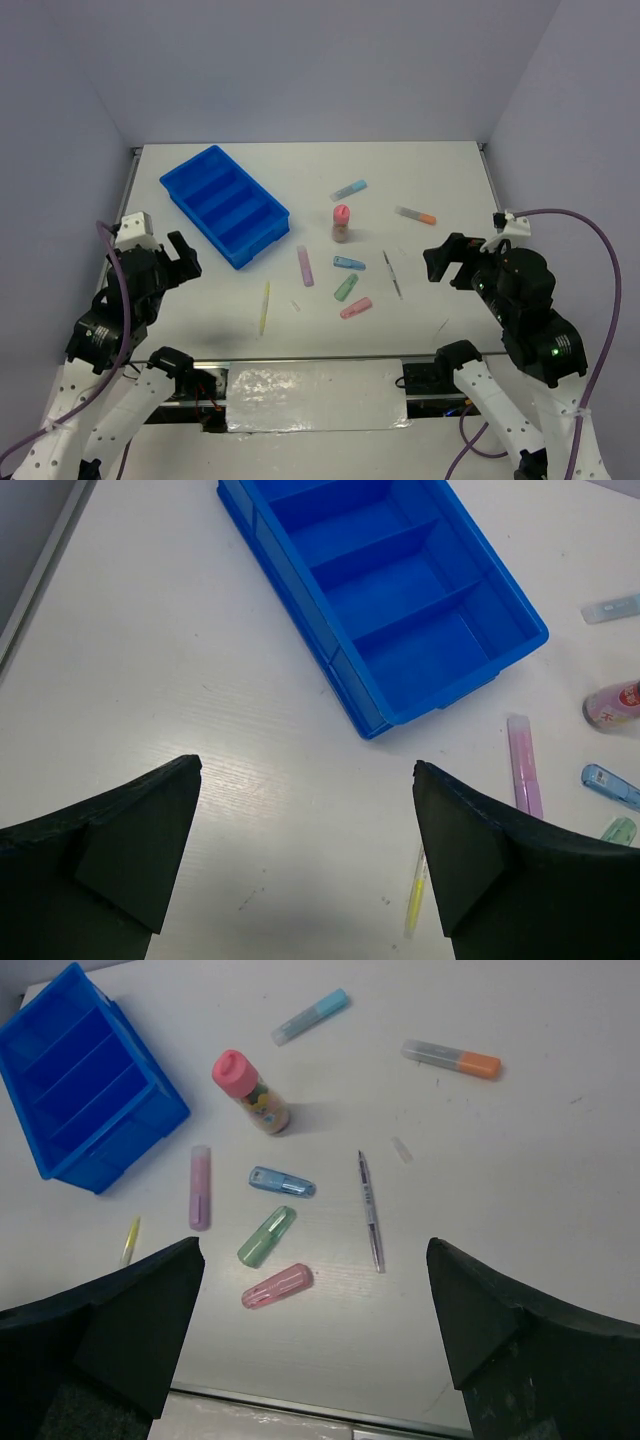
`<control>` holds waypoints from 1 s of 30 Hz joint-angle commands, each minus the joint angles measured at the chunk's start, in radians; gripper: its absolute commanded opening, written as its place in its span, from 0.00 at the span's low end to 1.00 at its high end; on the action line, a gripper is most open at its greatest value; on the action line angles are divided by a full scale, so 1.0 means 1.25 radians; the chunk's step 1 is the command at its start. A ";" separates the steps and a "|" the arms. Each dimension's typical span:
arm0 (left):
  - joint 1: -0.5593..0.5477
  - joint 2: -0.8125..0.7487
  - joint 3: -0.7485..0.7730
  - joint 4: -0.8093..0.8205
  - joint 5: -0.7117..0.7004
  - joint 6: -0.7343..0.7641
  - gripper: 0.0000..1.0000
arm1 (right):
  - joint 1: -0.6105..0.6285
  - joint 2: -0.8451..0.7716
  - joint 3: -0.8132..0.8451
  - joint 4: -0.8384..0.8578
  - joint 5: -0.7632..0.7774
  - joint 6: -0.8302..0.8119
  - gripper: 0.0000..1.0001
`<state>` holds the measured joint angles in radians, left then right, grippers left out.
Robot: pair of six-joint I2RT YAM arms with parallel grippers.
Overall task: Sort the stationery into containers
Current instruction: Pick up the pen from the center of the board.
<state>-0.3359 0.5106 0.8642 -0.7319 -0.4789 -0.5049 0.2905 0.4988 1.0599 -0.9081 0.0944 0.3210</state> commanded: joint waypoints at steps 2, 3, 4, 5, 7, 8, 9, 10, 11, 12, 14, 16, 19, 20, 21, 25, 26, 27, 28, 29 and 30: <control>0.005 0.016 0.018 0.025 -0.011 -0.012 0.99 | 0.003 0.007 -0.004 0.002 0.029 0.000 1.00; 0.004 0.016 0.017 0.023 -0.011 -0.013 0.99 | 0.003 0.004 -0.005 0.006 0.026 0.000 1.00; 0.004 0.017 0.018 0.022 -0.011 -0.013 0.99 | 0.003 0.001 -0.005 0.012 0.023 -0.003 1.00; 0.005 0.015 0.018 0.023 -0.013 -0.013 0.99 | 0.003 -0.001 -0.004 0.015 0.014 -0.006 1.00; 0.004 0.012 0.017 0.023 -0.012 -0.013 0.99 | 0.003 -0.001 -0.007 0.026 0.001 -0.008 1.00; 0.005 0.011 0.015 0.025 -0.008 -0.013 0.99 | 0.003 -0.003 -0.011 0.032 -0.019 -0.013 1.00; 0.005 0.010 0.015 0.026 -0.010 -0.011 0.99 | 0.003 -0.001 -0.018 0.053 -0.031 -0.014 1.00; 0.005 0.011 0.015 0.027 -0.008 -0.012 0.99 | 0.003 0.006 -0.040 0.065 -0.045 -0.014 1.00; 0.005 0.011 0.015 0.027 -0.006 -0.011 0.99 | 0.003 0.017 -0.051 0.077 -0.061 -0.013 1.00; 0.005 0.011 0.014 0.027 -0.005 -0.011 0.99 | 0.003 0.030 -0.066 0.105 -0.068 -0.011 1.00; 0.005 0.015 0.013 0.028 -0.003 -0.011 0.99 | 0.003 0.105 -0.105 0.125 -0.060 -0.008 1.00; 0.004 0.020 0.014 0.028 -0.001 -0.010 0.99 | 0.008 0.188 -0.123 0.139 -0.022 0.014 1.00; 0.005 0.028 0.013 0.027 0.000 -0.008 0.99 | 0.018 0.271 -0.174 0.228 -0.024 -0.005 1.00; 0.004 0.031 0.014 0.027 0.000 -0.008 0.99 | 0.019 0.299 -0.178 0.234 -0.024 -0.009 0.99; 0.004 0.032 0.014 0.026 0.003 -0.008 0.99 | 0.020 0.355 -0.178 0.233 -0.022 -0.015 0.98; 0.004 0.033 0.011 0.033 0.015 -0.002 0.99 | 0.042 0.459 -0.194 0.254 -0.009 -0.041 0.84; 0.004 0.035 0.012 0.034 0.016 -0.001 0.99 | 0.049 0.492 -0.205 0.263 -0.007 -0.042 0.80; 0.002 0.037 0.011 0.034 0.017 -0.001 0.99 | 0.051 0.508 -0.205 0.265 0.004 -0.040 0.74; 0.004 0.038 0.012 0.034 0.016 -0.001 0.99 | 0.055 0.526 -0.201 0.264 0.007 -0.040 0.72; 0.004 0.039 0.012 0.033 0.016 -0.001 0.99 | 0.064 0.557 -0.193 0.269 0.007 -0.043 0.71; 0.004 0.039 0.012 0.034 0.017 -0.001 0.99 | 0.063 0.572 -0.189 0.274 -0.001 -0.044 0.69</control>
<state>-0.3359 0.5537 0.8639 -0.7311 -0.4656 -0.5037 0.3538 1.1660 0.8089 -0.6346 0.0757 0.2852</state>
